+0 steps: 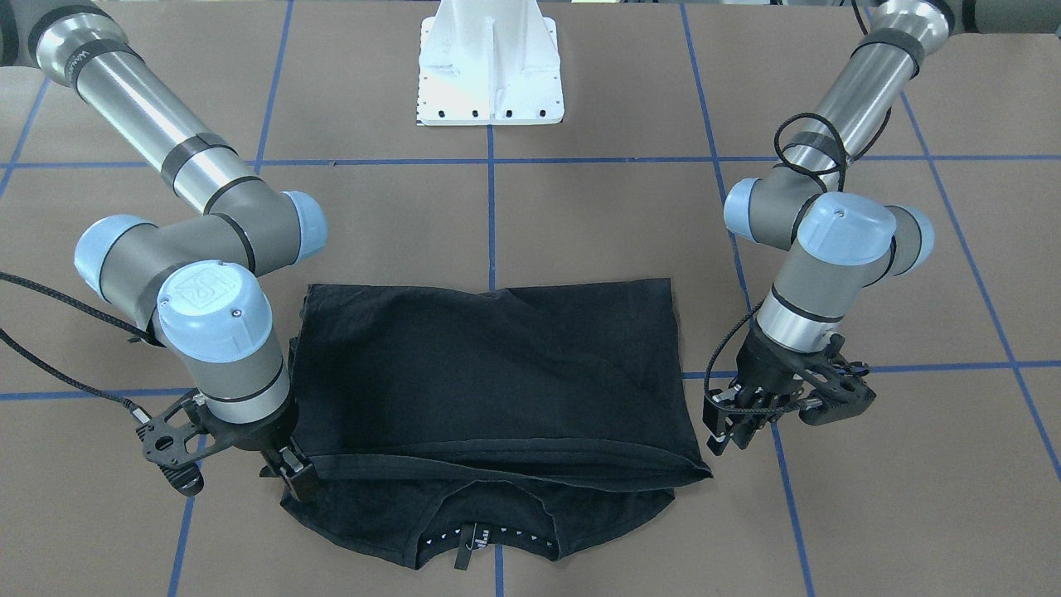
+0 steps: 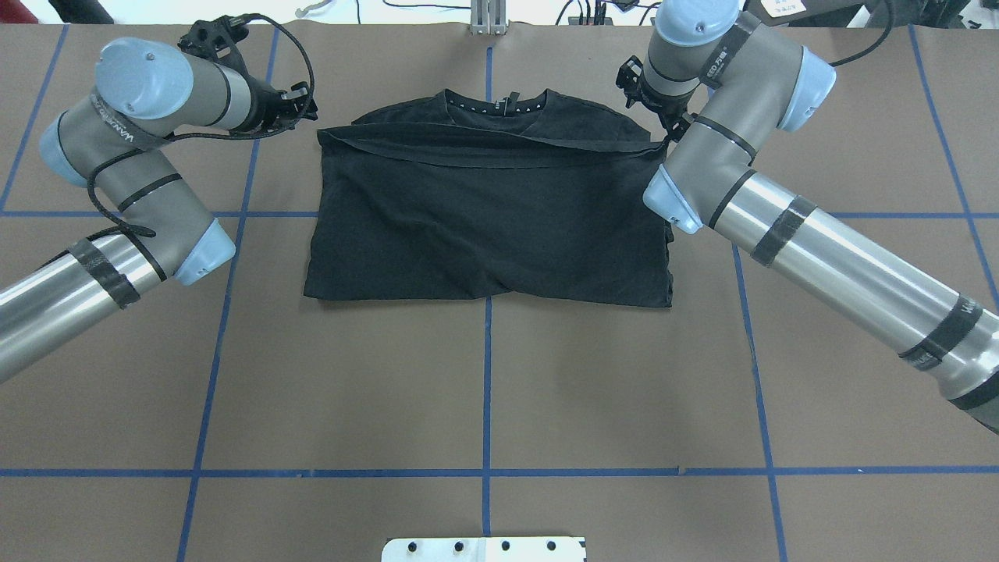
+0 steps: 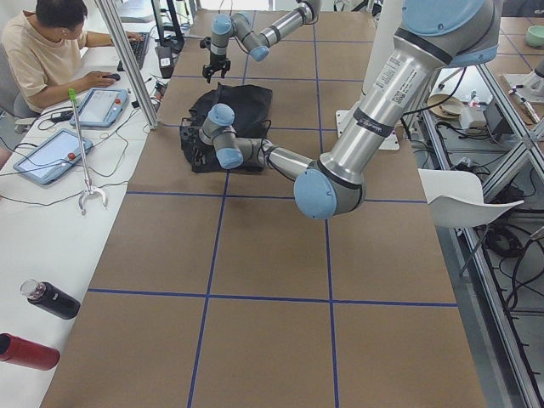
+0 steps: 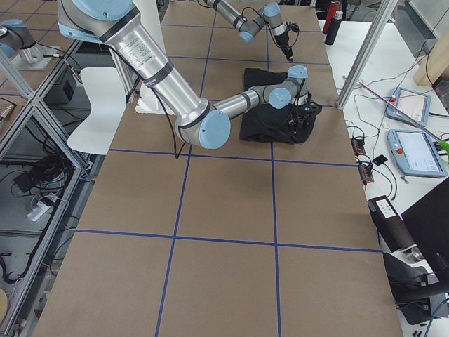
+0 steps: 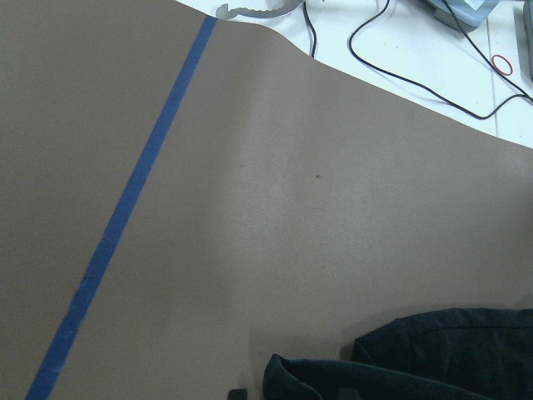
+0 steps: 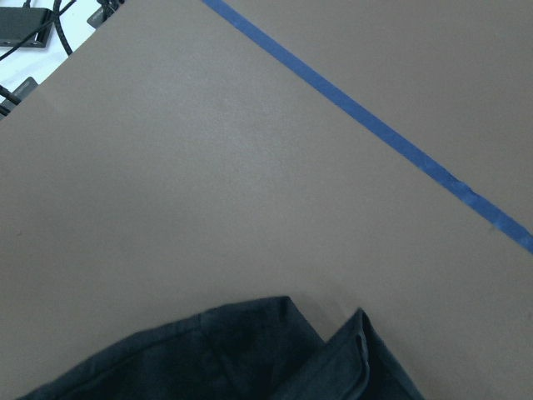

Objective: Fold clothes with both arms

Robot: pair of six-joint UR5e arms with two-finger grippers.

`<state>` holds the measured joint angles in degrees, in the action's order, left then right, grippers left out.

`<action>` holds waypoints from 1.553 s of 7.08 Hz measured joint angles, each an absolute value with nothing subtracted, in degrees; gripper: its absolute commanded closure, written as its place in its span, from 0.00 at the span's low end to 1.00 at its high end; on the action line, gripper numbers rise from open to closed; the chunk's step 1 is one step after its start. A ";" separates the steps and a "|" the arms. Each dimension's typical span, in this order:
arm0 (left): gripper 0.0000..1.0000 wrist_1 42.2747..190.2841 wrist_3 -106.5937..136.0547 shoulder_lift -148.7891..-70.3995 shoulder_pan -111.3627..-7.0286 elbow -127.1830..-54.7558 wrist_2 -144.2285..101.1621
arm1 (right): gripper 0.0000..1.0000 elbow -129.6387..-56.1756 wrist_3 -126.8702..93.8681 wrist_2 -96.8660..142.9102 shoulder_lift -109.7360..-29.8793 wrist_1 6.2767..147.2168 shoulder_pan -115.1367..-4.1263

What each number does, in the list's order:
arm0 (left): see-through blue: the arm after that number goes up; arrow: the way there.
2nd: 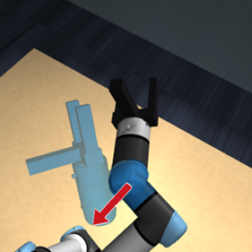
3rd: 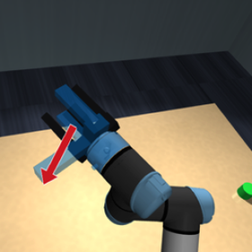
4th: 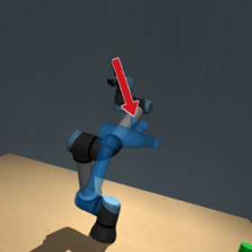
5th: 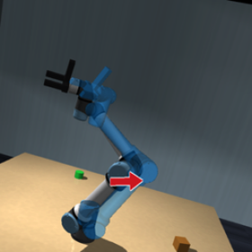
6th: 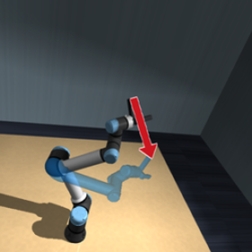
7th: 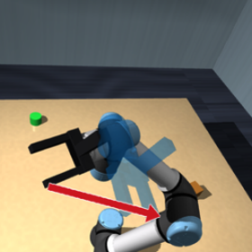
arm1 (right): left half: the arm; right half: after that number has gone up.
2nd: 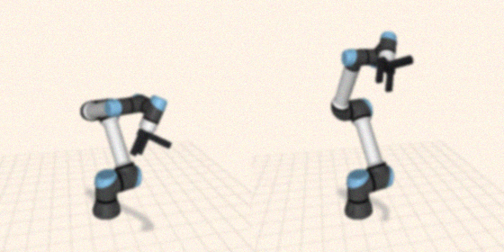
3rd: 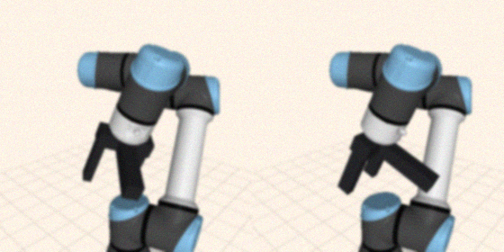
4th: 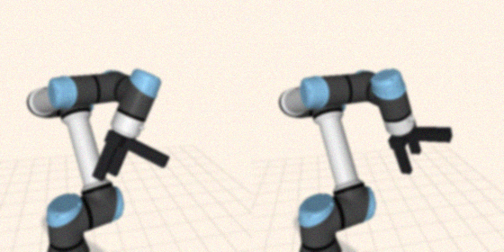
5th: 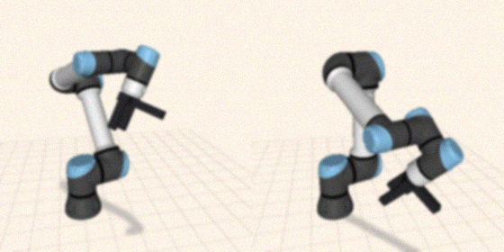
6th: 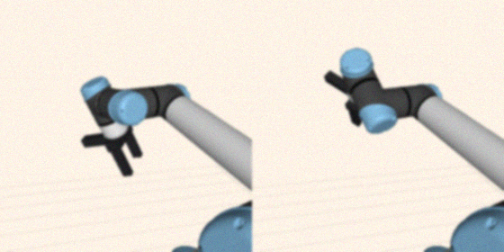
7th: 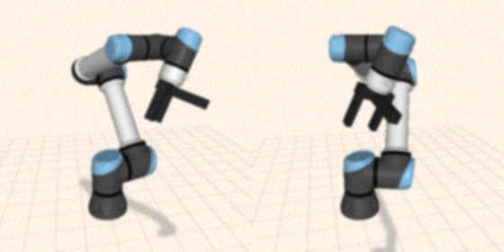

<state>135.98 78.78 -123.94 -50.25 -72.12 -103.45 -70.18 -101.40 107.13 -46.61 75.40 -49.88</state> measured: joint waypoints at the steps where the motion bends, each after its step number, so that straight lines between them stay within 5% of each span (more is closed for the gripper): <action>1: 0.53 135.72 78.84 -123.73 -50.33 -73.18 -103.50 | 0.04 -76.86 -104.13 108.42 -50.91 75.37 -48.76; 4: 0.53 135.40 79.89 -123.44 -50.43 -74.49 -103.46 | 0.06 -98.53 -110.71 104.28 -67.28 75.23 -39.41; 8: 0.53 135.44 80.15 -122.90 -50.37 -74.94 -103.28 | 0.19 -102.64 -112.43 96.77 -73.14 75.21 -31.69; 10: 0.53 135.42 80.16 -122.75 -50.36 -75.03 -103.27 | 0.35 -102.15 -112.38 96.30 -73.21 75.19 -30.89; 11: 0.53 135.38 80.15 -122.74 -50.36 -75.05 -103.27 | 0.61 -101.98 -112.39 96.26 -73.09 75.21 -30.63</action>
